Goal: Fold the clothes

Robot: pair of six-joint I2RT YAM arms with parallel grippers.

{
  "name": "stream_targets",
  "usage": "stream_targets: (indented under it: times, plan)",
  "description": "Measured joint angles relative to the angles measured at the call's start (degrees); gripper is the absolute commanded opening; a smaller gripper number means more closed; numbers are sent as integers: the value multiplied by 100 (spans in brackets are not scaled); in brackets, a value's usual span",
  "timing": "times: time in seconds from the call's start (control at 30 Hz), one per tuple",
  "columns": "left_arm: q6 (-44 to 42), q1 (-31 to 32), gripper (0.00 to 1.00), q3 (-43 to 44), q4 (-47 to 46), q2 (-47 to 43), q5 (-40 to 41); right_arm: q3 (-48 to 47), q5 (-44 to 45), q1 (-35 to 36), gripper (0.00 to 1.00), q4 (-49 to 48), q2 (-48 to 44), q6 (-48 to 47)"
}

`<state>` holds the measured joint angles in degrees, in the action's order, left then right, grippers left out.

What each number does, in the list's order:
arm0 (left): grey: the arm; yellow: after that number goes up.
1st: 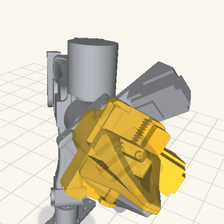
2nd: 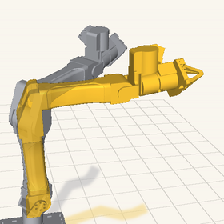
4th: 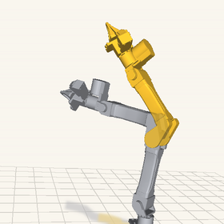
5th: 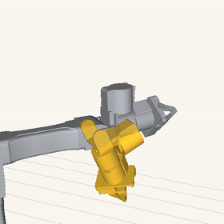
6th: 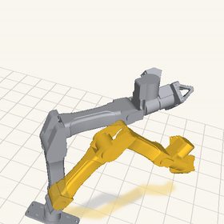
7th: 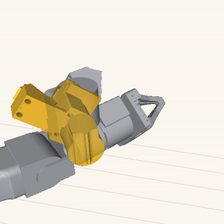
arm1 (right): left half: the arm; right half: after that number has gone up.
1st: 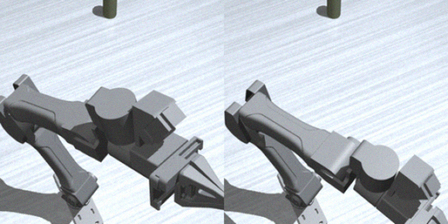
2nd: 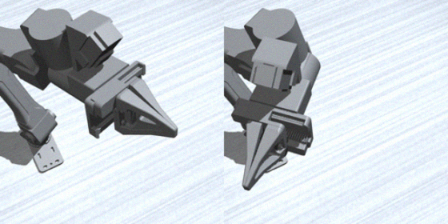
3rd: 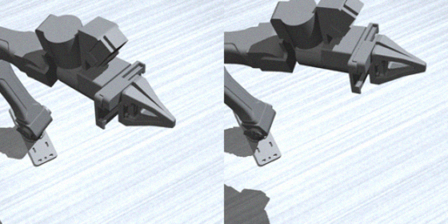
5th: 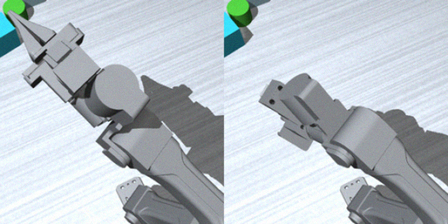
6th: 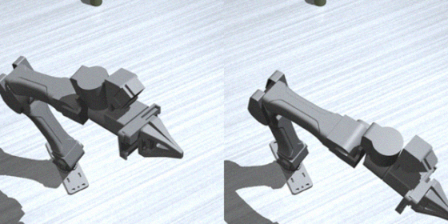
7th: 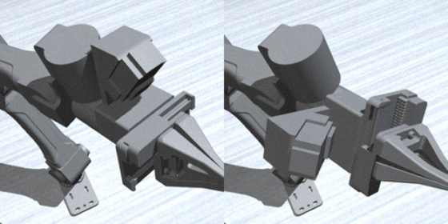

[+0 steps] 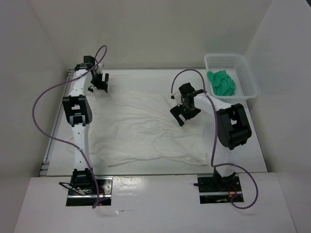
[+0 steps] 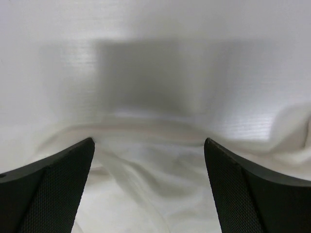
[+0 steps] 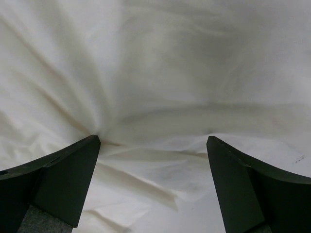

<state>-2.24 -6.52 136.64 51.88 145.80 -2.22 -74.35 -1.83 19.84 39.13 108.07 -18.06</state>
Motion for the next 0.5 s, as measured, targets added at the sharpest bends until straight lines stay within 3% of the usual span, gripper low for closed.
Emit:
stream_targets:
  times: [0.1, 0.27, 0.4, 0.5]
  plan:
    - [107, 55, 99, 1497, 531, 850, 9, 173, 90, 291, 99, 127, -404, -22]
    - [120, 142, 99, 2144, 1167, 1119, -105, 181, 107, 555, 99, 168, -767, -20]
    - [120, 188, 99, 1773, 1453, 608, -271, 205, 120, 540, 99, 166, -787, 4]
    - [98, 199, 99, 612, 1451, -518, -234, 245, 96, 531, 99, 168, -787, 24]
